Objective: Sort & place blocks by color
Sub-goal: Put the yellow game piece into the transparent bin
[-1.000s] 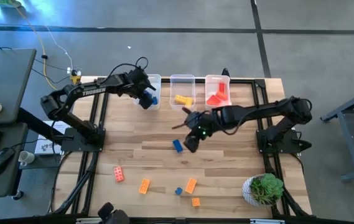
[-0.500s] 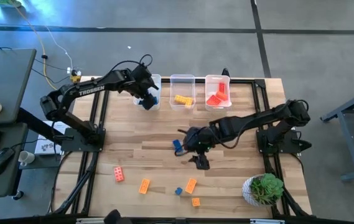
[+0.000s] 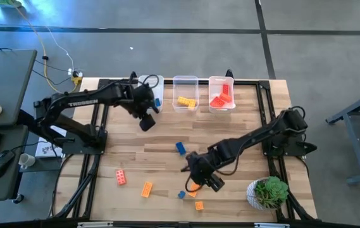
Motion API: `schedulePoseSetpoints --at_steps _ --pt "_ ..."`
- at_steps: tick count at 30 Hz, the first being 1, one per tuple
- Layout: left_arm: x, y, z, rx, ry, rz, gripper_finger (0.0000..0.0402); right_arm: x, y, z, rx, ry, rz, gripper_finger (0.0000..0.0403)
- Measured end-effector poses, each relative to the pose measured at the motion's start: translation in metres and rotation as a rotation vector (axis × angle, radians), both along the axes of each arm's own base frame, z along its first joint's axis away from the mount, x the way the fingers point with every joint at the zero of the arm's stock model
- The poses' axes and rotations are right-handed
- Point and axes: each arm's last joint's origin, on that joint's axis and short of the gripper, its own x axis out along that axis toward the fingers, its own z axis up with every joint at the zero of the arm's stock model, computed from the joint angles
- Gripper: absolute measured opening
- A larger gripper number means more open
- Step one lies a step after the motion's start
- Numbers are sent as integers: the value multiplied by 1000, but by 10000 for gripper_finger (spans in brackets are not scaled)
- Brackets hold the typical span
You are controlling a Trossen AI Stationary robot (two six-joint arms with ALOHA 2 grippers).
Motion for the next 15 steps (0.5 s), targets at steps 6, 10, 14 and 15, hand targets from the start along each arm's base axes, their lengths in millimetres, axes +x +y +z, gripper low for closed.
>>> schedulePoseSetpoints --at_steps 6,10,14,15 --pt "-8 -37 16 -51 -23 11 203 2 12 -16 -50 1 117 238" --pt "-13 -58 26 -83 -71 25 203 4 18 -27 -92 -7 192 238" --pt "-18 -75 33 -121 -104 39 202 7 23 -38 -113 -17 241 238" --pt "-19 -79 35 -130 -114 42 202 8 25 -40 -115 -20 247 238"
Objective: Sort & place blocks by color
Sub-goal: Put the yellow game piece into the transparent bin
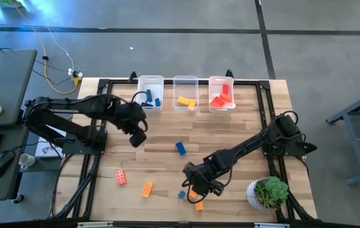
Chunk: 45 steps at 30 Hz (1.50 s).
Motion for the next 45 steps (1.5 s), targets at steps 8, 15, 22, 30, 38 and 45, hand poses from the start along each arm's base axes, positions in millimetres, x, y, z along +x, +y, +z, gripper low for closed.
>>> schedulePoseSetpoints --at_steps 8,15,22,30,38,45 --pt "-4 -24 5 -29 -16 8 204 9 4 -26 -31 12 17 238" --pt "-4 -38 5 -33 -11 21 203 13 5 -48 -57 56 15 238" --pt "-12 -48 1 -30 71 83 200 14 5 -51 -66 55 -25 205" --pt "-29 -53 -5 56 229 149 200 14 5 -51 -47 84 -65 108" --pt "-37 -59 -7 58 289 200 200 16 -8 -50 -42 136 -192 108" --pt "-38 -65 -8 49 289 207 200 24 -45 -34 -26 134 -456 108"
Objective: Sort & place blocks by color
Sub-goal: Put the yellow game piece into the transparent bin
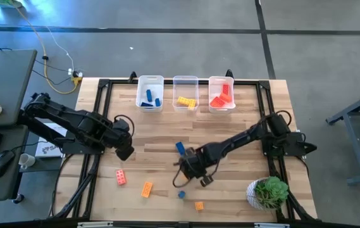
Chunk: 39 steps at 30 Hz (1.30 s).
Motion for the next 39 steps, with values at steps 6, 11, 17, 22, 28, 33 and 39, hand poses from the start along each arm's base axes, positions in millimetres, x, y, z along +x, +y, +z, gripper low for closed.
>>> schedulePoseSetpoints --at_steps 6,11,17,22,28,33,39 --pt "0 -2 0 0 -2 -12 200 6 -43 23 -38 -65 -211 108" --pt "0 -2 0 -1 -2 -12 200 9 -86 40 -63 -123 -396 108" --pt "0 -2 0 -6 -4 12 200 4 -140 65 -102 -208 -565 108" --pt "0 -2 0 -26 -10 112 200 -3 -186 78 -137 -263 -657 108" --pt "0 -3 0 -53 -29 290 200 -7 -235 87 -175 -367 -730 108" --pt "1 -6 -2 -34 -48 403 200 -12 -267 92 -214 -442 -771 108" --pt "8 -15 -9 -17 -37 519 200 -20 -301 98 -191 -532 -895 108"
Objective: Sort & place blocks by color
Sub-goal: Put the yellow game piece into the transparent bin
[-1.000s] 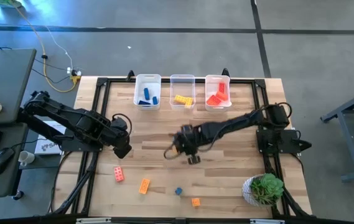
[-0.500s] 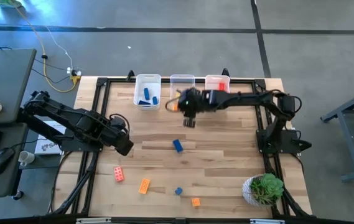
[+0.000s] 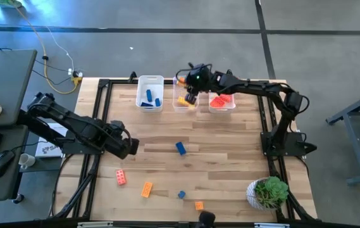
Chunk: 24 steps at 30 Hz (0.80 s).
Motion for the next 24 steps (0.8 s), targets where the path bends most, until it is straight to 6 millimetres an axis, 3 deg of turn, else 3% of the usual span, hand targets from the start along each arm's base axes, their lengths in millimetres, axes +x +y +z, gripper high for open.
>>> schedulePoseSetpoints --at_steps 7,15,24 --pt "13 -14 -17 -3 73 95 200 -6 -18 -3 85 -71 -81 108" --pt "26 -38 -41 -30 192 171 200 1 -19 -26 136 -1 -28 110" --pt "36 -76 -67 -109 214 260 200 0 -18 -30 149 32 3 112"
